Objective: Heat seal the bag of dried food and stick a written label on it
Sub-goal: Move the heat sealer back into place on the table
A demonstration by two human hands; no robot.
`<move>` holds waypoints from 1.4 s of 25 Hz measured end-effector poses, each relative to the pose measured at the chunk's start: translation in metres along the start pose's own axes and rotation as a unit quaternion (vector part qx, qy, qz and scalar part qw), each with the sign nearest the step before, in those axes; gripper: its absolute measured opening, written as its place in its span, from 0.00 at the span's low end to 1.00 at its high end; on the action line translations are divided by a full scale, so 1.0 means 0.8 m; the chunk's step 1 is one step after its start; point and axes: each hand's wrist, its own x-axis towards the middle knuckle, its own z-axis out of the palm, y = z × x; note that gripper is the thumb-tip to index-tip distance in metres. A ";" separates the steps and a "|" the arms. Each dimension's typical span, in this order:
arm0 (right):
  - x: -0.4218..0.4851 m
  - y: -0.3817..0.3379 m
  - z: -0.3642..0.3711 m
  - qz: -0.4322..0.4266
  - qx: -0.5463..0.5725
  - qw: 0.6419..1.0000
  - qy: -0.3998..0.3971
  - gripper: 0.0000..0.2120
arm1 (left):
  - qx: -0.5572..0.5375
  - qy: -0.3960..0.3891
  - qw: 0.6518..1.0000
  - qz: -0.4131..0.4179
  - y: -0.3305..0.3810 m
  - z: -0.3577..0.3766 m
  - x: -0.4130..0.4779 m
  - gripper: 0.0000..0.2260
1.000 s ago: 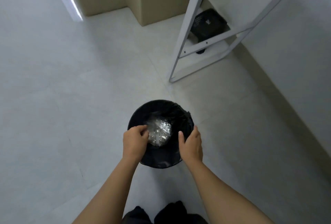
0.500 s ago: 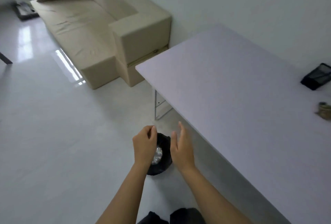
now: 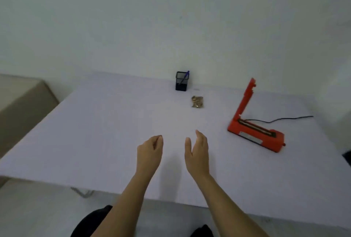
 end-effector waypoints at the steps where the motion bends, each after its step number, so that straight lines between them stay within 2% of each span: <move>1: 0.018 0.026 -0.025 0.021 -0.005 0.999 0.027 0.25 | 0.004 -0.025 1.000 0.019 0.024 0.033 0.014 0.12; 6: 0.088 0.146 -0.132 0.134 -0.034 0.982 0.130 0.25 | 0.023 -0.107 0.991 0.082 0.118 0.185 0.073 0.10; 10: 0.126 0.230 -0.201 0.219 -0.065 0.956 0.185 0.28 | 0.025 -0.115 0.991 0.066 0.174 0.274 0.109 0.09; 13: 0.136 0.279 -0.229 0.276 -0.070 0.944 0.169 0.31 | 0.031 -0.125 0.990 0.052 0.192 0.317 0.133 0.14; 16: 0.136 0.306 -0.236 0.317 -0.066 0.936 0.139 0.34 | 0.031 -0.180 0.981 0.062 0.194 0.346 0.147 0.18; 18: 0.136 0.314 -0.235 0.343 -0.046 0.933 0.104 0.36 | 0.020 -0.222 0.971 0.087 0.193 0.361 0.149 0.24; 20: 0.134 0.318 -0.234 0.349 -0.029 0.934 0.076 0.36 | 0.020 -0.238 0.961 0.141 0.190 0.376 0.147 0.26; 22: 0.133 0.321 -0.235 0.346 -0.012 0.936 0.067 0.36 | 0.066 -0.263 0.940 0.209 0.182 0.395 0.145 0.27; 24: 0.132 0.322 -0.236 0.340 -0.001 0.938 0.068 0.35 | 0.145 -0.308 0.903 0.263 0.176 0.415 0.146 0.28; 27: 0.135 0.326 -0.241 0.332 -0.004 0.941 0.063 0.35 | 0.289 -0.350 0.846 0.278 0.174 0.434 0.145 0.26; 28: 0.136 0.326 -0.242 0.331 -0.003 0.942 0.061 0.35 | 0.295 -0.353 0.847 0.266 0.173 0.438 0.147 0.23; 29: 0.137 0.326 -0.241 0.333 -0.002 0.941 0.058 0.35 | 0.273 -0.348 0.862 0.247 0.171 0.440 0.151 0.19; 33: 0.149 0.335 -0.242 0.327 0.006 0.943 0.062 0.36 | 0.125 -0.269 0.943 0.150 0.170 0.450 0.167 0.09; 34: 0.156 0.341 -0.243 0.323 0.007 0.944 0.065 0.37 | 0.108 -0.249 0.957 0.108 0.170 0.454 0.172 0.11; 35: 0.164 0.346 -0.244 0.322 0.008 0.944 0.067 0.37 | 0.093 -0.240 0.965 0.057 0.172 0.456 0.177 0.17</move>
